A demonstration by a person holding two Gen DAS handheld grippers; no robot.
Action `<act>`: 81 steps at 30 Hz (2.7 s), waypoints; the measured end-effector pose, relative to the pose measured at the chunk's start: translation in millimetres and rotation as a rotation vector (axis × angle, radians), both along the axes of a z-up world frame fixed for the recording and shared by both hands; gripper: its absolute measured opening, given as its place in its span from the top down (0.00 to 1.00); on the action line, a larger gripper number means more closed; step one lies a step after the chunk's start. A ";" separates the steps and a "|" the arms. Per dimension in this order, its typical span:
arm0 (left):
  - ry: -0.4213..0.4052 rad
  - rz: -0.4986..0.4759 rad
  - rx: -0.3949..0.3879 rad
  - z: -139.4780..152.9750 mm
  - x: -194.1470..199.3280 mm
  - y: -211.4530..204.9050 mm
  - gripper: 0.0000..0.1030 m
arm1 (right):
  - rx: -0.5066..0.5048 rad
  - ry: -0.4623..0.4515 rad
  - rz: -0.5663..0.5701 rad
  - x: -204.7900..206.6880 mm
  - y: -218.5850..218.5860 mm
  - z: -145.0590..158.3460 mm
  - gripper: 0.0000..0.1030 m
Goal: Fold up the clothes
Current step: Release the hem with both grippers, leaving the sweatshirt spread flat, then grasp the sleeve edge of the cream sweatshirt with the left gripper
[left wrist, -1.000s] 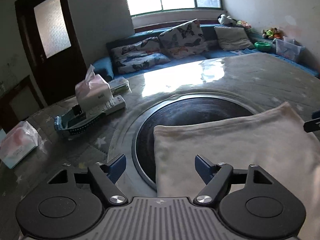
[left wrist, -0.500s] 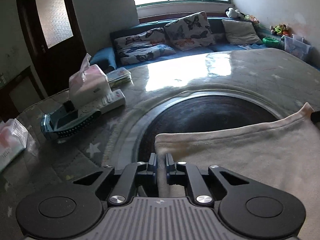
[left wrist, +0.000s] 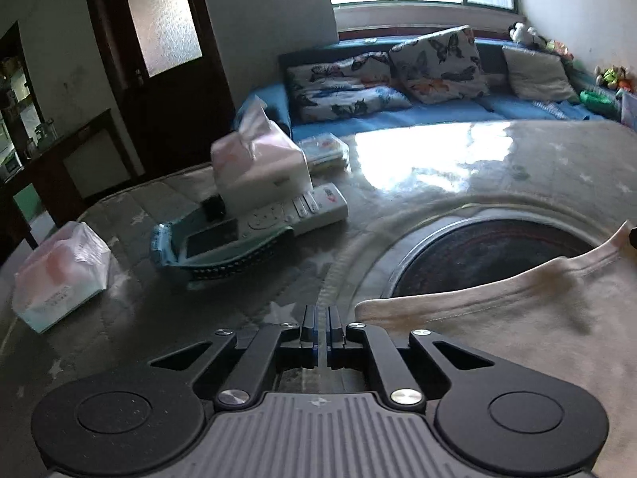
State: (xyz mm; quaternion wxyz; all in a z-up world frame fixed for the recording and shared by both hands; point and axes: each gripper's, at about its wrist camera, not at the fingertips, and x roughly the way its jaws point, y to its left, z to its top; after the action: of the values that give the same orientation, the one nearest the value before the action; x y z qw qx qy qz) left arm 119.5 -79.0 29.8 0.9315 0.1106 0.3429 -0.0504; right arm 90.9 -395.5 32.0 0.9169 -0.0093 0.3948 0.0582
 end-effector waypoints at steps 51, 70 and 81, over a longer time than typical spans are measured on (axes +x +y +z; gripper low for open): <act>-0.057 0.505 -0.045 -13.2 -172.7 194.3 0.93 | -0.035 -0.114 0.400 -237.4 106.1 5.6 0.20; -0.038 0.459 -0.212 3.2 -231.8 168.9 0.41 | -0.045 -0.103 0.547 -254.7 148.8 -6.0 0.19; -0.029 0.550 -0.297 -6.9 -222.6 183.3 0.44 | -0.045 -0.139 0.471 -252.0 133.0 1.8 0.15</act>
State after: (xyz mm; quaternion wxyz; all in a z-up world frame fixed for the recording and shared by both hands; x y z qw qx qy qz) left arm -103.1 104.3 22.9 0.9210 -0.1228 0.3355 0.1555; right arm -161.1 -262.4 33.8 0.9025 -0.1254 0.3187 0.2610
